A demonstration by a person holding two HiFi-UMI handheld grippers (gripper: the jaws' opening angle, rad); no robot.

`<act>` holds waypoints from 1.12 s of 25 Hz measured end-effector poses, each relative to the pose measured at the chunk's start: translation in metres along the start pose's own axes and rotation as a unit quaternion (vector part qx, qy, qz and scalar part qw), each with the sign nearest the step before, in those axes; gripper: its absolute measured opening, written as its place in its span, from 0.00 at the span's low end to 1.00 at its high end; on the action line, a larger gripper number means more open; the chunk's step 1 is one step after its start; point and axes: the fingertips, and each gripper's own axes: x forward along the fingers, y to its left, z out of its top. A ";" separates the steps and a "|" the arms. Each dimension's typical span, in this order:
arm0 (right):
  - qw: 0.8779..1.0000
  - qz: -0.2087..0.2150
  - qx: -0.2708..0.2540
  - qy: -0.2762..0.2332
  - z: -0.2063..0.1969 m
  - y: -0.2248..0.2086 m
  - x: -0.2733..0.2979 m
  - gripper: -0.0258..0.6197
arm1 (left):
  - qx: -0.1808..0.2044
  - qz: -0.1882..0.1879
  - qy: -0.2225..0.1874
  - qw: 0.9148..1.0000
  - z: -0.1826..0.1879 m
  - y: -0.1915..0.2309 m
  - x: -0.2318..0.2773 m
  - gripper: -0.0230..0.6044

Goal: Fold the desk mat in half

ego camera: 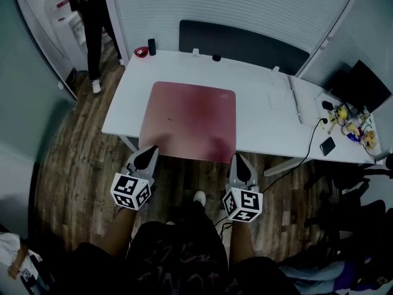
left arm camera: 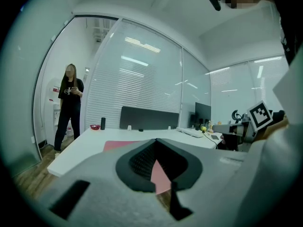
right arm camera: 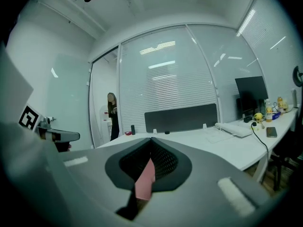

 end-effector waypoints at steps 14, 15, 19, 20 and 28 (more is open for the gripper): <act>0.998 0.041 -0.006 0.039 0.004 -0.072 0.125 0.05 | -0.019 0.054 0.010 0.998 0.019 0.036 0.134 0.04; 0.998 0.044 -0.008 0.042 0.006 -0.077 0.132 0.05 | -0.020 0.055 0.012 0.998 0.020 0.035 0.142 0.04; 0.997 0.052 -0.005 0.048 0.010 -0.095 0.157 0.05 | -0.015 0.059 0.020 0.998 0.027 0.033 0.169 0.04; 0.997 0.054 -0.004 0.048 0.012 -0.097 0.162 0.05 | -0.014 0.061 0.020 0.998 0.029 0.033 0.173 0.04; 0.996 0.072 -0.004 0.044 0.019 -0.097 0.178 0.05 | -0.010 0.079 0.012 0.997 0.042 0.040 0.177 0.04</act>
